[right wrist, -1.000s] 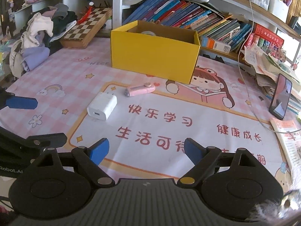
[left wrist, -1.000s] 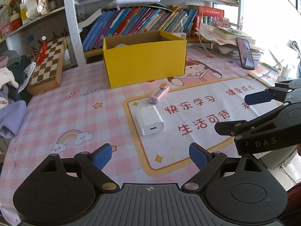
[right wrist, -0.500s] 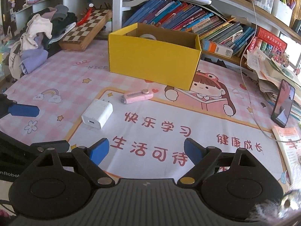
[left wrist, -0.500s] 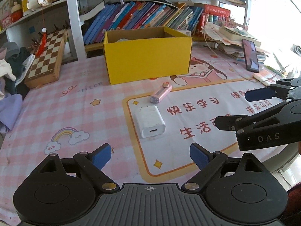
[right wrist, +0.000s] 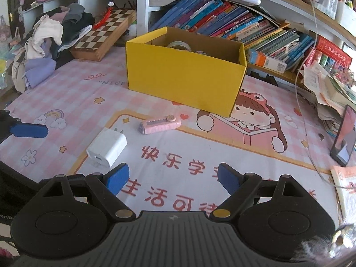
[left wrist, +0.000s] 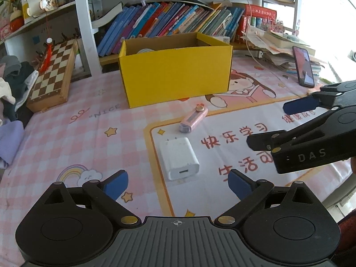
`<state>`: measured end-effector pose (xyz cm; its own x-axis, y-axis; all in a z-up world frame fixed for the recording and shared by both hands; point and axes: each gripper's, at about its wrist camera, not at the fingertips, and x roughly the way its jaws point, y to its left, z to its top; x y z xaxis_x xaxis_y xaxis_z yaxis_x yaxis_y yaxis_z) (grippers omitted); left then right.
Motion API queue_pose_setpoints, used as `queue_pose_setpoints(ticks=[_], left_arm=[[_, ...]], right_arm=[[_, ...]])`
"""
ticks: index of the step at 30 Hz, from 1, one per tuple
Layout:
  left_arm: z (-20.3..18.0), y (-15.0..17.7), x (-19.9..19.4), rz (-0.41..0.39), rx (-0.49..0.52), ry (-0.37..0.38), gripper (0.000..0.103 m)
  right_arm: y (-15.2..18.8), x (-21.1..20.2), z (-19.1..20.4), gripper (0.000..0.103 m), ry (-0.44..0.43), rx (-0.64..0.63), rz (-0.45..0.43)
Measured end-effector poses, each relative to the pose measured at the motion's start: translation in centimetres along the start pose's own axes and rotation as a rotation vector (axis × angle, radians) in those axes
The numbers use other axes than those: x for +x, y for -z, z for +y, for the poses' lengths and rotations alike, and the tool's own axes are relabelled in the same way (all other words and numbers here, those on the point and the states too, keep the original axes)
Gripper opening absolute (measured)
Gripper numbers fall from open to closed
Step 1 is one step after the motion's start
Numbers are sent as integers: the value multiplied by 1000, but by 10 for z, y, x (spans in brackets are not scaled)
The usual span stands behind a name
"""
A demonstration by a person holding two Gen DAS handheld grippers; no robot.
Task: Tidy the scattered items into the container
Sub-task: 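Move the left tool to the white charger while the right tool approaches the pink box cutter, then close the left gripper on the white charger while the right gripper grasps the pink cutter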
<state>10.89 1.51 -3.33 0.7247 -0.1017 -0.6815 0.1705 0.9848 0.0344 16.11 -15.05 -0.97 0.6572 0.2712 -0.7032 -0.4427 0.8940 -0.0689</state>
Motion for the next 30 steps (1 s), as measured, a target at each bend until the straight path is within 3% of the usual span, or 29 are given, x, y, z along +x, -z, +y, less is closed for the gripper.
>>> queue_pose_setpoints(ticks=[3,6,20,26,30], left_arm=[[-3,-2,5,-12,6,-27,98],[-1,-6,12,-1,-14,0,98],[7,-17,48,94,-99,-12,95],[6,-21,62,113,-88,-29,67],[9,-23,69,130,-107,-21,56]], right_arm=[[-4,7,-4,86,-13,-8,4],[-8,13,-10,86,-26,-12,7],[-20,46,-26,86,-97,-21,36],[-27,57,-30,86,-116,-28,43],[-31,66,-31,86,-127,-33,54]])
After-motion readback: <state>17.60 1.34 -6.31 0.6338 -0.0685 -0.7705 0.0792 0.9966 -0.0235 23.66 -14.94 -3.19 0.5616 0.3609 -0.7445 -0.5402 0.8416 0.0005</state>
